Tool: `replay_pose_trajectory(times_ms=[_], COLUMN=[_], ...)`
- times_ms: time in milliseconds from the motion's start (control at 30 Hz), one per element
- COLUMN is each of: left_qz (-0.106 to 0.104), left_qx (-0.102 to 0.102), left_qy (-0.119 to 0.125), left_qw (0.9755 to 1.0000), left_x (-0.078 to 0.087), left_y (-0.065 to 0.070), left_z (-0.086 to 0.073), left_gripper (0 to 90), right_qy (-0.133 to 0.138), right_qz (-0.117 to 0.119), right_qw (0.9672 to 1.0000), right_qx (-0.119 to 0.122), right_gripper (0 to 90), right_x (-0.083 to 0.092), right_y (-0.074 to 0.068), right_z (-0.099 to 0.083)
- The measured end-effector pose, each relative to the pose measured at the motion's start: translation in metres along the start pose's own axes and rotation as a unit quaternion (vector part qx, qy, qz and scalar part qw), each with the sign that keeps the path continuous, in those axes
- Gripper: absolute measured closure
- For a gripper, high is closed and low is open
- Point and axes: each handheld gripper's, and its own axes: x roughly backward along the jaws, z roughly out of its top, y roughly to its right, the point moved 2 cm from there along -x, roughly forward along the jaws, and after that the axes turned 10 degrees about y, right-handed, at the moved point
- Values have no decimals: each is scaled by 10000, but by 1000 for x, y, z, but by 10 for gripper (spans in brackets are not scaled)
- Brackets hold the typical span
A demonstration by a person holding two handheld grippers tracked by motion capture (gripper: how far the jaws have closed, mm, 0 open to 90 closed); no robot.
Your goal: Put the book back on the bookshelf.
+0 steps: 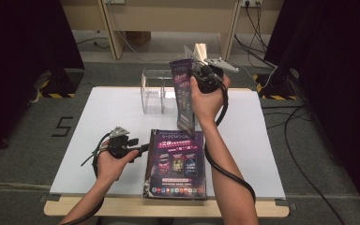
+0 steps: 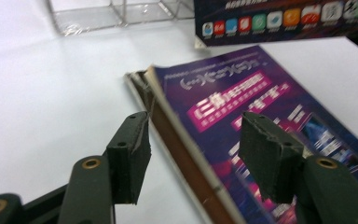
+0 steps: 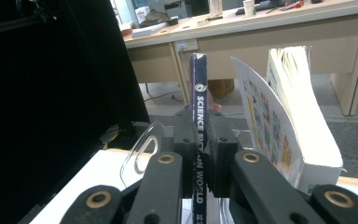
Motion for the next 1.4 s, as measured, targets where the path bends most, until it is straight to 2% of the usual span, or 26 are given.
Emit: replay_pose_trajectory(times_ms=[267,500,700,800,967,1400], left_qz=[188,328,392,376,373,383], left_qx=[49,107,218,235,241,259], left_qy=[-50,-3,98,73,73,56], left_qw=[9998,9994,9989,9990,9990,9989], left_x=[14,25,27,27,27,28], left_y=[-16,-26,-28,-28,-28,-30], left_z=[-22,-32,-38,-40,-42,-44], left_gripper=[424,423,423,422,422,422], right_qy=[38,78,96,102,166,267], right_qz=[45,47,61,79,93,20], right_qw=[10000,10000,9999,9999,9998,9996], right_qx=[-8,6,-28,-29,-86,-11], right_gripper=[847,847,847,847,847,847], right_x=[-3,-7,-10,-12,-16,-30], right_y=[-2,-4,-5,-7,-7,-8], right_z=[1,1,1,3,4,2])
